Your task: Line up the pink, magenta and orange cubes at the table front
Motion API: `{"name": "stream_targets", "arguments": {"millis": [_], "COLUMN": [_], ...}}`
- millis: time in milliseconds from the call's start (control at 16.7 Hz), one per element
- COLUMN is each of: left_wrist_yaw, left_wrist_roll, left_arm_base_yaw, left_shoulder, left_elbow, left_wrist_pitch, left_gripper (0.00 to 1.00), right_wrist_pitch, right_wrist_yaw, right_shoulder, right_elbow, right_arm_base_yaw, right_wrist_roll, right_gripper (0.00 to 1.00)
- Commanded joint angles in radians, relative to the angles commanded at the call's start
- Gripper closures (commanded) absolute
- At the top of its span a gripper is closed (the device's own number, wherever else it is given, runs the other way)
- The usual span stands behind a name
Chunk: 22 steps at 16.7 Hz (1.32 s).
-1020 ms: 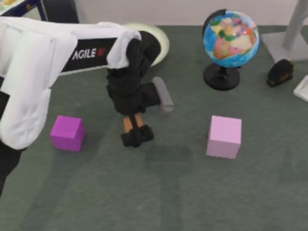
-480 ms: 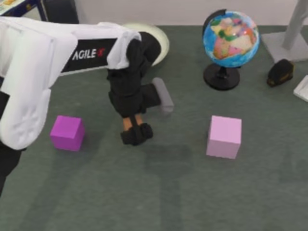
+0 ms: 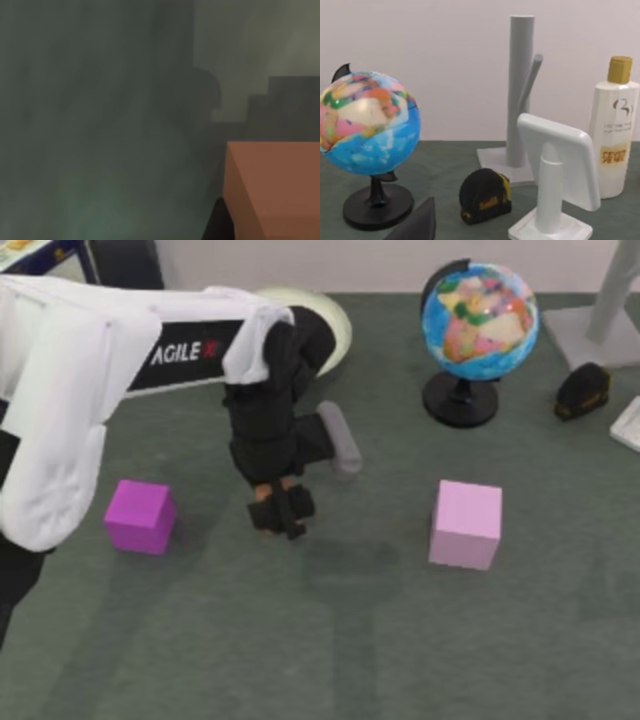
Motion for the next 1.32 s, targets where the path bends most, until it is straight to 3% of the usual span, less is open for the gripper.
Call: {"name": "stream_targets", "arguments": {"millis": [420,780,1020,1320], "left_wrist_yaw": [0.017,0.015,0.015,0.014], "left_wrist_roll": [-0.014,-0.014,-0.015,-0.044], "left_arm_base_yaw": [0.003,0.017,0.019,-0.058], "left_shoulder": [-0.043,-0.107,-0.119,-0.125], "left_elbow": [0.015,0.131,0.147,0.140], "left_wrist_pitch": [-0.041,-0.230,-0.249,-0.251], "left_gripper": [1.00,1.00,1.00,1.00], "right_wrist_pitch": [0.000,0.000,0.000,0.000], "right_wrist_yaw": [0.000,0.000,0.000,0.000], "right_shoulder": [0.000,0.000,0.000,0.000], "right_elbow": [0.000,0.000,0.000,0.000], "right_arm_base_yaw": [0.000,0.000,0.000,0.000], "right_wrist_roll": [0.000,0.000,0.000,0.000], "right_gripper": [0.00,0.00,0.00,0.00]}}
